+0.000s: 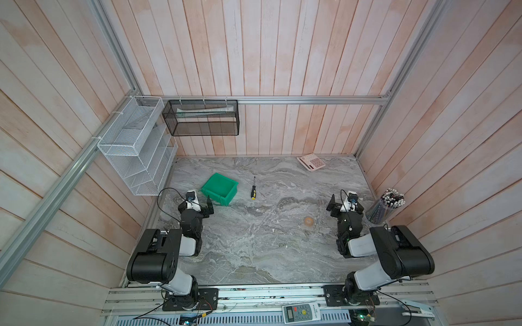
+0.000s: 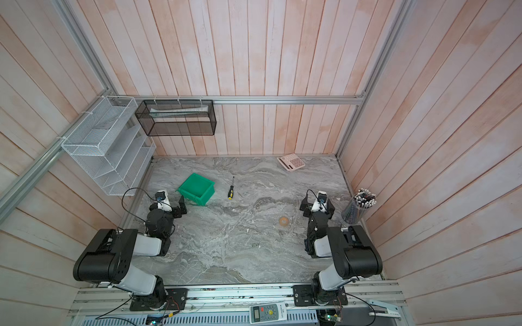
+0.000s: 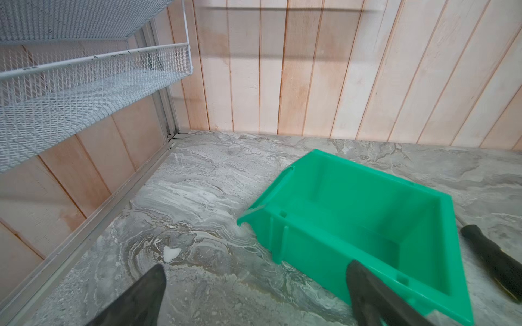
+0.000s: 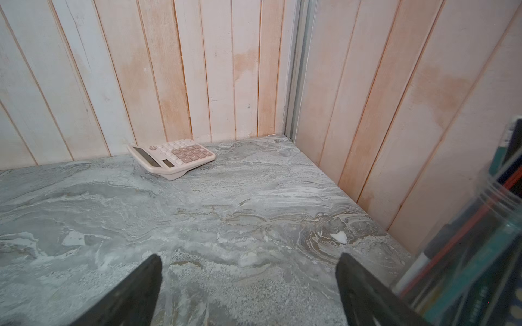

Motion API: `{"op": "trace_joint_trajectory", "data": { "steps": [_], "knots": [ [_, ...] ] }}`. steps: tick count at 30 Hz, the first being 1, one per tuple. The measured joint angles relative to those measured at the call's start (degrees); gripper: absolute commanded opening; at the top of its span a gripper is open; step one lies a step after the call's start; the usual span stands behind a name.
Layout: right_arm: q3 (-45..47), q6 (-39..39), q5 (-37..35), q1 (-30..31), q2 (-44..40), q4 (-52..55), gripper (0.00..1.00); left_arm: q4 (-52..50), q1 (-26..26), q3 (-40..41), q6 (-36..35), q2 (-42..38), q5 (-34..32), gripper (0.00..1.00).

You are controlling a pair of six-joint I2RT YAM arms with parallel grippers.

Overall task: Put the screwdriver in the bin
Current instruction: Pick up the screwdriver from the top-center of the table.

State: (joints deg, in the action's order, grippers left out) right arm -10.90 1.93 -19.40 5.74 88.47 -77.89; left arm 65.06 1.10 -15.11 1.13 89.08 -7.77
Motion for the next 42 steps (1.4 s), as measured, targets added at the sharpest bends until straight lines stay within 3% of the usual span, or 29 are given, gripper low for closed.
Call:
{"op": "trace_joint_trajectory", "data": {
  "steps": [26, 29, 32, 35, 39, 42],
  "knots": [
    [0.0, 0.0, 0.0, 0.0, 0.0, 0.0, 0.98, -0.8, -1.1, 0.3, 1.4, -1.2, -0.6, 1.0],
    [0.0, 0.0, -0.2, 0.1, -0.4, 0.8, 0.98, -1.5, 0.0, 2.7, 1.6, -7.2, -4.6, 1.0],
    [-0.9, -0.5, -3.0, 1.9, -5.0, 6.8, 0.98, -9.5, 3.1, 2.1, 2.7, -18.8, -9.6, 1.0],
    [-5.2, 1.5, -6.5, 4.5, -13.0, 17.1, 0.98, -20.0, 4.2, -1.6, 8.0, -30.2, -12.4, 1.0],
    [-7.6, 6.9, -8.0, 5.1, -23.2, 24.8, 0.98, -31.3, 4.7, -5.5, 16.4, -39.8, -11.2, 1.0],
    [-7.6, 10.2, -6.9, 5.1, -28.1, 28.4, 0.98, -38.6, 5.3, -8.3, 20.4, -39.8, -8.4, 1.0]
  ]
}}
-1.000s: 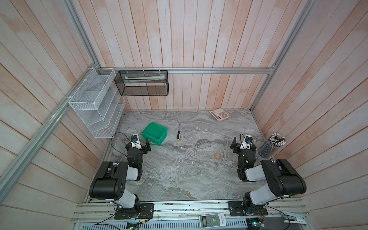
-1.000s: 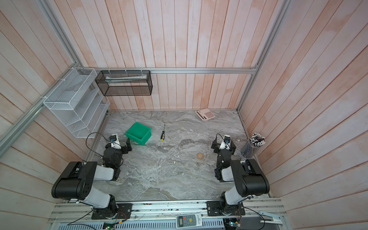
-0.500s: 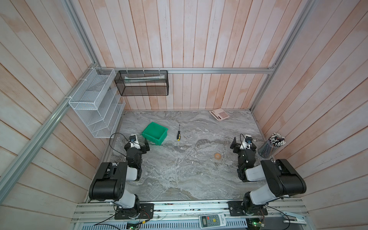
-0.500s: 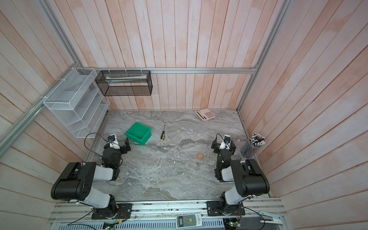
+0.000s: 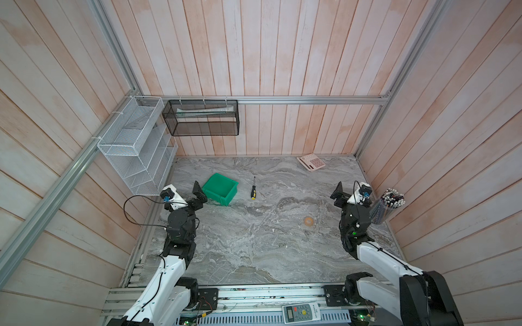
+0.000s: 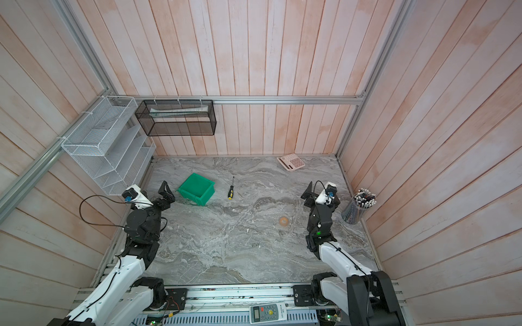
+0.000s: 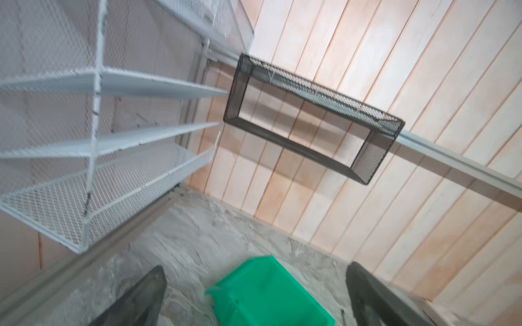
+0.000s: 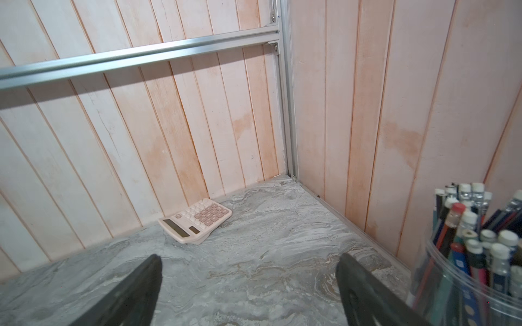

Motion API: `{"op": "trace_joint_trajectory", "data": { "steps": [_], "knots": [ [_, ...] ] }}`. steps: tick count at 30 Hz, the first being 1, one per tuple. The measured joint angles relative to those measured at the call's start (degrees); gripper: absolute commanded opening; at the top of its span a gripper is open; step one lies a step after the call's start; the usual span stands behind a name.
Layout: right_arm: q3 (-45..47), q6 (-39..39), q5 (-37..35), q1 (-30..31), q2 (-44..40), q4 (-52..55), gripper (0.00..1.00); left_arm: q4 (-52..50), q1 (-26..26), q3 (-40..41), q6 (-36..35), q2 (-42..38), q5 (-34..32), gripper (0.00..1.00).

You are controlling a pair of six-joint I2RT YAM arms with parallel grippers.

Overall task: Put the screwdriver in the bin
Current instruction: Pick up the screwdriver from the top-center of the table.

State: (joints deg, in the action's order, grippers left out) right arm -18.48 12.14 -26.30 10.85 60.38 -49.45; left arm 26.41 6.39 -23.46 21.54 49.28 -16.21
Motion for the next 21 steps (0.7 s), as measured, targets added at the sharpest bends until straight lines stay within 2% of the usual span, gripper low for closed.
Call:
{"op": "trace_joint_trajectory", "data": {
  "steps": [2, 5, 8, 11, 15, 18, 21],
  "knots": [
    [-0.8, 1.8, 2.6, 0.1, -0.4, 1.9, 0.98, -4.7, 0.5, -2.9, 1.4, 3.1, 2.4, 1.0],
    [-7.3, 4.8, 6.0, 2.4, 5.6, 6.7, 0.98, -11.0, 2.9, -8.1, 1.9, 9.7, 4.8, 1.0],
    [-19.8, 6.4, 6.0, 8.8, 16.5, 13.5, 0.98, -13.9, 7.1, -11.3, 1.4, 14.1, 5.3, 1.0],
    [-37.7, 7.1, 6.3, 16.3, 31.0, 23.6, 1.0, -15.1, 8.7, -12.0, 1.8, 15.8, 6.3, 1.0],
    [-60.1, 7.5, 9.1, 23.8, 49.0, 35.4, 0.91, -20.3, 8.6, -15.1, 4.4, 18.5, 7.0, 1.0],
    [-68.2, 8.3, 12.7, 26.9, 57.5, 41.5, 0.83, -25.1, 7.8, -18.5, 7.1, 20.3, 8.3, 1.0],
    [-74.0, 9.4, 16.1, 28.5, 64.8, 47.0, 0.79, -27.2, 5.7, -18.5, 9.7, 19.8, 11.5, 1.0]
  ]
}}
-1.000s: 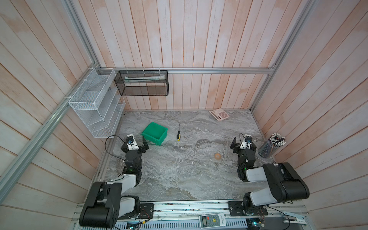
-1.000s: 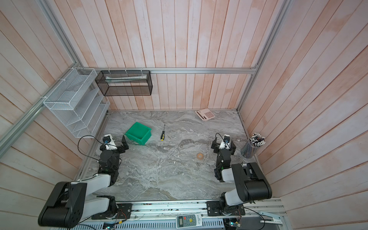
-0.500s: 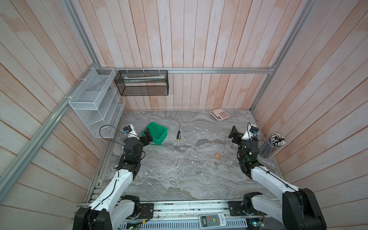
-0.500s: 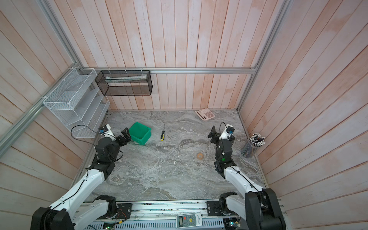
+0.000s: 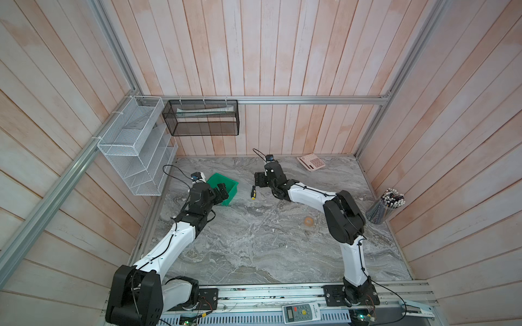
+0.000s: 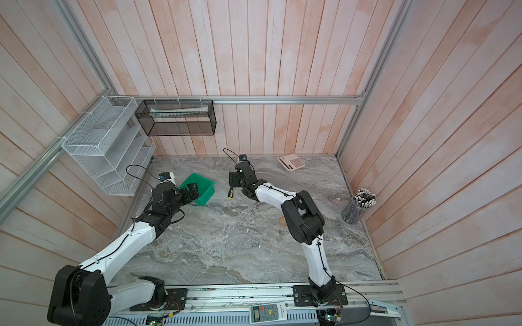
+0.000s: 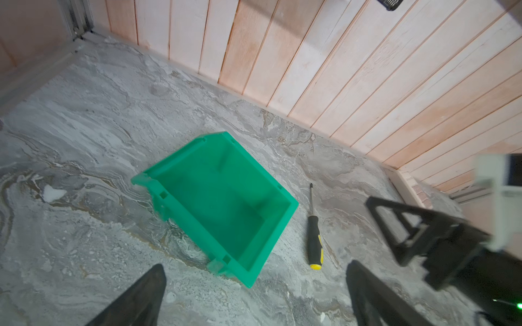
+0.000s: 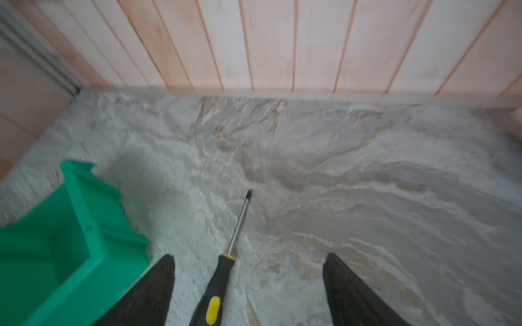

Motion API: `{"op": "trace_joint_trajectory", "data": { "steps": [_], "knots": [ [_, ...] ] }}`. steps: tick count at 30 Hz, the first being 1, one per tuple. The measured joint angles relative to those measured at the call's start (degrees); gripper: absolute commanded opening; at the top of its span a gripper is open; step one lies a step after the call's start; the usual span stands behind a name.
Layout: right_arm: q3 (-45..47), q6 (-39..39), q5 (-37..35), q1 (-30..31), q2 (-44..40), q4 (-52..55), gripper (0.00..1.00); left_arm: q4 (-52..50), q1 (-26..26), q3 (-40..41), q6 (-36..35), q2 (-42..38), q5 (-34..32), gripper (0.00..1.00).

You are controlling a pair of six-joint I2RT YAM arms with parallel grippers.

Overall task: Put the screwdriver in the bin
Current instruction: Pick up the screwdriver from the top-center of the table, then move the bin to the center of the table.

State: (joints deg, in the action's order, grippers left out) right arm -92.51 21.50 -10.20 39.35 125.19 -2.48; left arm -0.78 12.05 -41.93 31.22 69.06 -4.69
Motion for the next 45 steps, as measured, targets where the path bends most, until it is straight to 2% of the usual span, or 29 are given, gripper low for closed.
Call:
{"op": "trace_joint_trajectory", "data": {
  "steps": [6, 13, 15, 18, 20, 23, 25, 34, 39, 45],
  "knots": [
    [-7.1, 0.9, 2.8, 1.7, 8.7, 7.6, 0.73, 0.0, -6.1, 6.6, 5.0, -4.2, 6.0, 1.0],
    [-9.4, 1.6, 2.8, 2.6, 10.5, 10.5, 0.6, 0.9, -7.1, 8.7, 8.1, -4.6, 9.3, 1.0],
    [-9.6, 1.7, 2.7, 2.8, 10.5, 11.1, 0.51, 1.6, -7.4, 8.7, 8.6, -4.3, 10.3, 1.0],
    [-9.6, 1.5, 2.5, 3.2, 10.5, 11.7, 0.44, 2.4, -8.6, 8.7, 9.6, -3.9, 11.1, 1.0],
    [-9.6, 1.2, 2.4, 3.6, 10.5, 12.1, 0.33, 3.5, -9.8, 8.9, 10.5, -3.3, 11.8, 1.0],
    [-9.3, 0.7, 1.7, 4.2, 10.5, 12.6, 0.18, 6.5, -11.3, 8.8, 11.8, -0.3, 12.2, 1.0],
    [-8.6, 0.4, 1.5, 4.4, 10.2, 12.0, 0.13, 7.7, -11.6, 8.1, 12.4, 3.5, 12.9, 1.0],
    [9.0, -3.1, 0.6, 4.5, -2.1, 8.5, 0.12, 10.7, -11.5, 2.4, 13.4, 19.1, 16.0, 0.97],
    [16.9, -4.5, -0.6, 4.5, -11.4, 6.1, 0.12, 10.6, -10.9, -0.6, 12.0, 23.3, 16.2, 0.94],
    [24.6, -5.2, -3.4, 4.5, -20.0, 2.7, 0.13, 9.3, -10.3, -3.6, 10.3, 26.6, 16.3, 0.85]
  ]
}}
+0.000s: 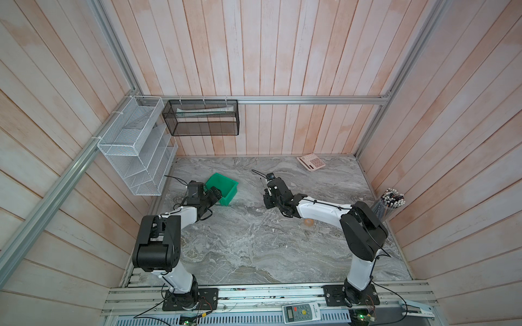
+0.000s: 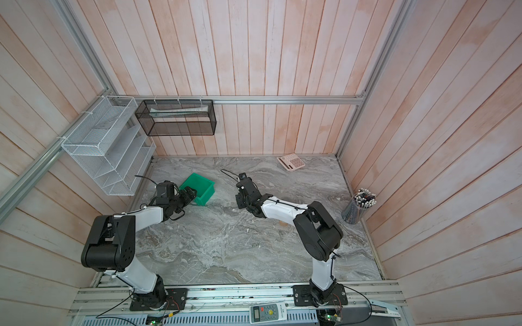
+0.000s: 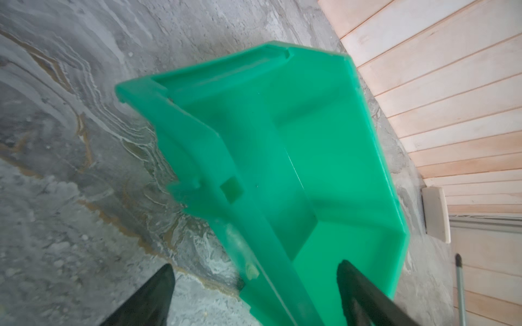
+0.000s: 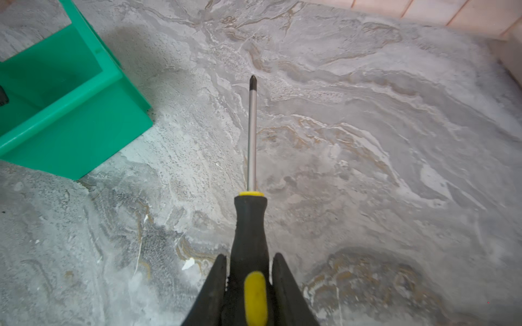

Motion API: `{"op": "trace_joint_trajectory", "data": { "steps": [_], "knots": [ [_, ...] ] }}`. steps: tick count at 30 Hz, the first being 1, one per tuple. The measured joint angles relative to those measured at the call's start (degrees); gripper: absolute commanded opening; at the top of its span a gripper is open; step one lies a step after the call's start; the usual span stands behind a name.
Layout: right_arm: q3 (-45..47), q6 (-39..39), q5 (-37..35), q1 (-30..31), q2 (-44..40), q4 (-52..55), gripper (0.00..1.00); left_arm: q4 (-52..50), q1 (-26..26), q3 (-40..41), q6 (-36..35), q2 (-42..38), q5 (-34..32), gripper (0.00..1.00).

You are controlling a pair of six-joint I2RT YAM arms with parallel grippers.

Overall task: Put the screwdriver in the bin
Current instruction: Move the bin to the center of the table.

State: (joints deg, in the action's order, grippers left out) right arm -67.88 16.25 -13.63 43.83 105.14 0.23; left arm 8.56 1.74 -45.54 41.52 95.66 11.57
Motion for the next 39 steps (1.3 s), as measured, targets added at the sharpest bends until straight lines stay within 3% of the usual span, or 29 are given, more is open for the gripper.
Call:
{"op": "trace_joint_trajectory", "data": {
  "steps": [7, 14, 22, 25, 30, 35, 39],
  "knots": [
    [4.7, -0.9, -4.3, 0.0, -4.5, -0.4, 0.14, -1.5, 4.5, 0.0, -1.5, 0.0, 0.0, 0.77],
    [7.6, -1.5, -6.6, -0.9, -9.2, -0.7, 0.14, -2.2, 10.0, 0.3, -1.0, -0.1, 0.2, 0.77],
    [11.2, -3.3, -6.4, -3.2, -14.1, -0.7, 0.14, -2.2, 19.6, 1.3, 1.5, -0.4, 0.3, 0.78],
    [11.5, -5.6, -4.7, -3.7, -15.4, -0.7, 0.14, -3.2, 21.6, 1.3, 1.8, -1.5, 0.5, 0.84],
    [9.9, -7.3, -0.4, -3.7, -16.6, 0.1, 0.14, -8.5, 21.7, 0.4, -0.1, -10.3, -1.7, 1.0],
    [5.6, -4.7, 5.5, -3.3, -16.5, -0.4, 0.15, -10.7, 20.9, -2.2, -3.4, -22.3, -4.4, 1.0],
    [1.0, -1.8, 10.4, -0.8, -13.8, -1.8, 0.15, -11.2, 17.2, -2.0, -4.9, -29.0, -3.3, 1.0]
  ]
}}
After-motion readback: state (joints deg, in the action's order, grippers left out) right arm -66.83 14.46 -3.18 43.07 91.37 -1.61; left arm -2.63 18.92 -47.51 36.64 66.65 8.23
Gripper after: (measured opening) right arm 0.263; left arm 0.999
